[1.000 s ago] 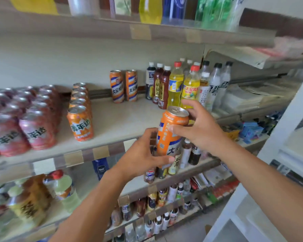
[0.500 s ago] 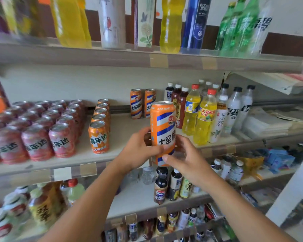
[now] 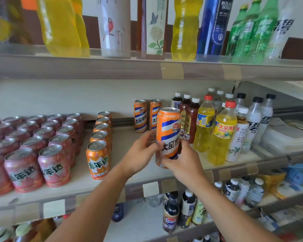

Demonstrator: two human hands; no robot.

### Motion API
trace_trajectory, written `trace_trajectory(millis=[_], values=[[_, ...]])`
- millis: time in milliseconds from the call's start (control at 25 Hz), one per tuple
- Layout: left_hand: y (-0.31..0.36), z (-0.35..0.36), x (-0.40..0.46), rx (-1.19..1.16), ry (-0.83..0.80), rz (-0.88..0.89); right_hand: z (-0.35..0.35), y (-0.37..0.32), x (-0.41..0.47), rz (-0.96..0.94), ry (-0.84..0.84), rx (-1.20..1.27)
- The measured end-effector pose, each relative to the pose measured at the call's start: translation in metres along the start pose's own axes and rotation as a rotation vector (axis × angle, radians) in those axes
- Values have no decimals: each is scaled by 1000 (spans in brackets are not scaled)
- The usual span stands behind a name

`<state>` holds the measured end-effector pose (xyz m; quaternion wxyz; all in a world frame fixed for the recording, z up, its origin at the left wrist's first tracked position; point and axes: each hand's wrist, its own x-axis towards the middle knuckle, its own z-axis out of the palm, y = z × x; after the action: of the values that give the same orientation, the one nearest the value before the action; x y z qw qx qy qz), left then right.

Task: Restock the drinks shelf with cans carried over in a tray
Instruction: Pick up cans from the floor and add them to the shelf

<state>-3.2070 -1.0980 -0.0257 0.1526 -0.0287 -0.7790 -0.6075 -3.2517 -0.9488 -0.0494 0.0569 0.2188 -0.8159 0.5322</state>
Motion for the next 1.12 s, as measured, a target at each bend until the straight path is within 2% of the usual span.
trace_trajectory(millis=[40, 120, 200, 280, 560, 880, 1120], values=[[-6, -4, 5, 81, 110, -16, 5, 3, 11, -3, 24, -4], [-25, -9, 13, 385, 288, -65, 15, 10, 32, -5, 56, -15], [-46, -12, 21, 629, 335, -104, 23, 21, 52, -9, 73, -28], [-59, -16, 30, 747, 335, -132, 31, 33, 69, -3, 82, -54], [-81, -20, 51, 941, 270, -165, 50, 55, 119, 28, 117, -111], [-89, -25, 73, 1020, 343, -137, 70, 81, 168, 67, 151, -162], [-95, -25, 83, 1043, 383, -138, 79, 84, 192, 74, 99, -190]])
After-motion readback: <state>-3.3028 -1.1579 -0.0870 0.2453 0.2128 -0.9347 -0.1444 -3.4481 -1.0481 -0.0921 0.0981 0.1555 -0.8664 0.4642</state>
